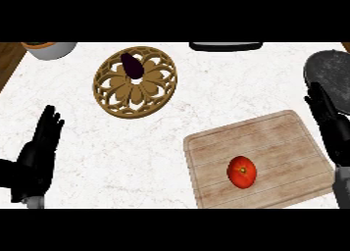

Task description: Pick the tomato from the cutting board and place it in the pan

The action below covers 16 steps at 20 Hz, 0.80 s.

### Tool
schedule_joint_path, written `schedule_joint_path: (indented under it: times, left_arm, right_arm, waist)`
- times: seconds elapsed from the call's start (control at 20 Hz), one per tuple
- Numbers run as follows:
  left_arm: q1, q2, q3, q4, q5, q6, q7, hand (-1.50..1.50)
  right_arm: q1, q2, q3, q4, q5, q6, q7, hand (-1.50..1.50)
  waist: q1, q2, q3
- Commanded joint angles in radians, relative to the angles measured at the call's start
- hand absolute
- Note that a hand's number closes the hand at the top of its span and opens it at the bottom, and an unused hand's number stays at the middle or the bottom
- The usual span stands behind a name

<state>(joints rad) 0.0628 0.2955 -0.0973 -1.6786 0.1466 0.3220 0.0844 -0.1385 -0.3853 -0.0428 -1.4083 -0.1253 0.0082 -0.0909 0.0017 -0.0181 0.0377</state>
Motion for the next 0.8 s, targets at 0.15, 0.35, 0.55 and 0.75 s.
schedule_joint_path:
  times: [0.15, 0.35, 0.55, 0.75]
  left_arm:
    - [-0.111, 0.032, -0.028, -0.016, -0.023, -0.052, -0.016, 0.0]
    - [-0.163, 0.031, -0.03, 0.027, -0.005, -0.084, -0.008, 0.0]
    - [-0.18, 0.041, 0.002, 0.069, 0.022, -0.109, -0.006, 0.0]
    - [-0.23, 0.027, 0.004, 0.122, 0.004, -0.098, -0.009, 0.0]
  right_arm:
    - [-0.116, 0.043, 0.327, -0.031, -0.055, 0.434, -0.036, 1.5]
    - [-0.204, -0.062, 0.414, -0.054, -0.02, 0.696, -0.204, 1.5]
    - [-0.222, -0.188, 0.233, 0.025, 0.019, 0.751, -0.564, -1.5]
    - [-0.339, -0.282, 0.195, 0.12, 0.083, 0.77, -0.696, -1.5]
  waist:
    - [0.099, 0.036, -0.033]
    - [0.056, 0.038, -0.034]
    - [0.014, 0.032, -0.033]
    - [0.025, 0.033, -0.034]
